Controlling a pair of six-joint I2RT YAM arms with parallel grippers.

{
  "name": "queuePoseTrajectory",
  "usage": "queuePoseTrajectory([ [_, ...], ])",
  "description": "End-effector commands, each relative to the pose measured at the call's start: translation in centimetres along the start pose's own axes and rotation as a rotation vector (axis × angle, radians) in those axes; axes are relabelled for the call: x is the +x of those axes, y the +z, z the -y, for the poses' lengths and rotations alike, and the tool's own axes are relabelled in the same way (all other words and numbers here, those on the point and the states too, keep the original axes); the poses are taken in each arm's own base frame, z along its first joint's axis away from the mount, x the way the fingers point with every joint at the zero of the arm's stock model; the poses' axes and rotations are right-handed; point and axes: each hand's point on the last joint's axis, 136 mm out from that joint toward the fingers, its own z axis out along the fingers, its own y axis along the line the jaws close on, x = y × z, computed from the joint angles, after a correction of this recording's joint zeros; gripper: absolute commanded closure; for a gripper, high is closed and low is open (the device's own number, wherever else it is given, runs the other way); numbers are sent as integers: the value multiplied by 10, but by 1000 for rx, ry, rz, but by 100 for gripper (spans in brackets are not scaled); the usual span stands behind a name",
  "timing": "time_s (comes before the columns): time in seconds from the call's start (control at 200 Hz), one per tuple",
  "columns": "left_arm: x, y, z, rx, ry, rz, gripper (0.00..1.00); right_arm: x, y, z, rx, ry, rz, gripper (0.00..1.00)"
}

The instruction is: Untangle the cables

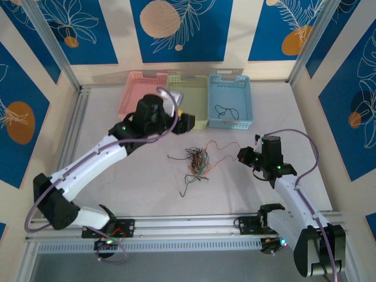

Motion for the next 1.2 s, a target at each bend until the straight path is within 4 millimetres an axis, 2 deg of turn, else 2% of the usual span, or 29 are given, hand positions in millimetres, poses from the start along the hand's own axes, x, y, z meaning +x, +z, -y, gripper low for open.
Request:
queuePoseTrajectory([
  [0.0, 76, 13, 3, 16, -43, -187, 33, -1, 1, -4, -12, -4, -3, 100],
  [0.08, 97, 16, 14, 35, -8, -233, 33, 0, 2, -3, -9, -3, -9, 100],
  [0.19, 114, 33, 26, 71, 77, -306, 34, -1, 2, -3, -7, -2, -9, 100],
  [0.31, 127, 56, 23, 58, 203, -433, 35, 0, 1, -4, -8, -5, -6, 100],
  [0.46, 131, 82, 24, 81, 326, -532, 34, 0, 1, -3, -6, -3, -6, 100],
  [0.635, 129, 106, 28, 70, 297, -590, 34, 0, 0, -4, -8, -6, -2, 100],
  [0.745, 132, 117, 20, 14, 256, -615, 34, 0, 0, -3, -8, -6, 0, 100],
  [1.1, 167, 126, 40, 153, 356, -732, 33, 0, 0, -3, -7, -6, -2, 100],
  [1.195, 169, 130, 31, 100, 378, -782, 33, 0, 1, -3, -5, -4, -3, 100],
])
